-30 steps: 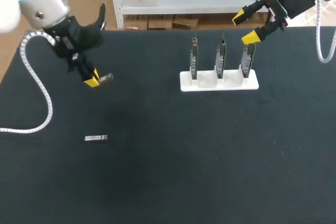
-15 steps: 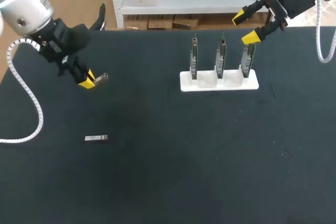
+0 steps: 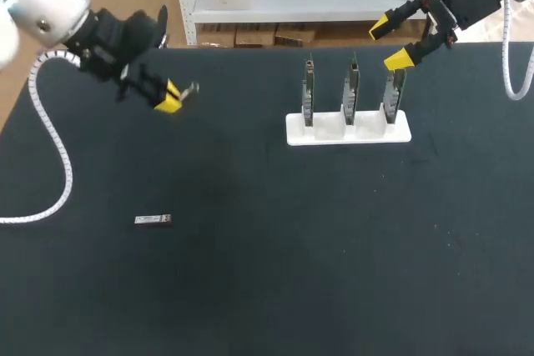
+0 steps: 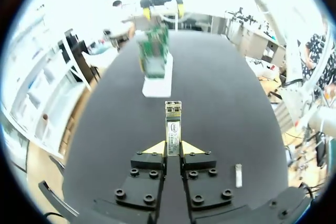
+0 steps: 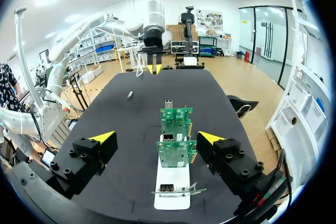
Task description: Pick up the optical module with the left hand, and insert it into the network port with the right hand.
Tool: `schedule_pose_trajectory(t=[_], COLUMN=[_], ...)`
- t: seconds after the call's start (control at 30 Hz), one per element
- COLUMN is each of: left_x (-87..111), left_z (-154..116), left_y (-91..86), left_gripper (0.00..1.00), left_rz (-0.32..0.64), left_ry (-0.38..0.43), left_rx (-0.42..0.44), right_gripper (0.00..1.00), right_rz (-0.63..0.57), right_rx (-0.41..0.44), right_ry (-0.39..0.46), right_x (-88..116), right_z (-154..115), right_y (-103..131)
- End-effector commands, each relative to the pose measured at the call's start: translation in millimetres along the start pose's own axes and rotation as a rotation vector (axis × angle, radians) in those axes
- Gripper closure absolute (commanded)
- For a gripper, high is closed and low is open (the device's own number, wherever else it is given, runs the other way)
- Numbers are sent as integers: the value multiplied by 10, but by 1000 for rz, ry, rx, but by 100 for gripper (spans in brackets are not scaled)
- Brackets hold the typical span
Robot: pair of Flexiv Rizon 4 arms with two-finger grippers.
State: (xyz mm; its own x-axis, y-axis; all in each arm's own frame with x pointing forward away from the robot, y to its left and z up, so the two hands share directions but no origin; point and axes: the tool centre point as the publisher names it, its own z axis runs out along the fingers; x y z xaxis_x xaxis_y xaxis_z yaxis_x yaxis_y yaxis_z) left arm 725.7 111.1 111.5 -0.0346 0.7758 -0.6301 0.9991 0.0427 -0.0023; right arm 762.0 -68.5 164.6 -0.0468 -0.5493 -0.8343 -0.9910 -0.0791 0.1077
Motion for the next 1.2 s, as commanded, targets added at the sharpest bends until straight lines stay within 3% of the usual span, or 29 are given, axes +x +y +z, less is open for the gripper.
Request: schedule_pose_trajectory(t=[0.03,0.17,0.33,0.4,0.43,0.47,0.6,0.7,0.8,1.2], left_x=[-145,-380,-695,-834,-917,-984,-1258,-1428,-1493,-1493], left_z=[-147,-273,-246,-184,-126,-89,12,86,84,84], left_y=[38,142,259,311,357,392,519,592,632,632], left_gripper=[100,100,100,100,100,100,100,100,100,100], left_rz=[4,43,106,102,65,62,102,114,139,139], left_ry=[-145,-188,-240,-311,-385,-400,-441,-423,-377,-377], left_rx=[-59,-89,-85,-70,-51,-43,-20,17,1,1], right_gripper=[0,0,0,0,0,0,0,0,0,0], right_rz=[0,0,0,0,0,0,0,0,0,0], right_rx=[2,2,2,2,2,2,2,2,2,2], right_ry=[1,1,1,1,1,1,1,1,1,1], right_x=[-2,-2,-2,-2,-2,-2,-2,-2,-2,-2], right_z=[5,5,5,5,5,5,5,5,5,5], right_y=[3,3,3,3,3,3,3,3,3,3])
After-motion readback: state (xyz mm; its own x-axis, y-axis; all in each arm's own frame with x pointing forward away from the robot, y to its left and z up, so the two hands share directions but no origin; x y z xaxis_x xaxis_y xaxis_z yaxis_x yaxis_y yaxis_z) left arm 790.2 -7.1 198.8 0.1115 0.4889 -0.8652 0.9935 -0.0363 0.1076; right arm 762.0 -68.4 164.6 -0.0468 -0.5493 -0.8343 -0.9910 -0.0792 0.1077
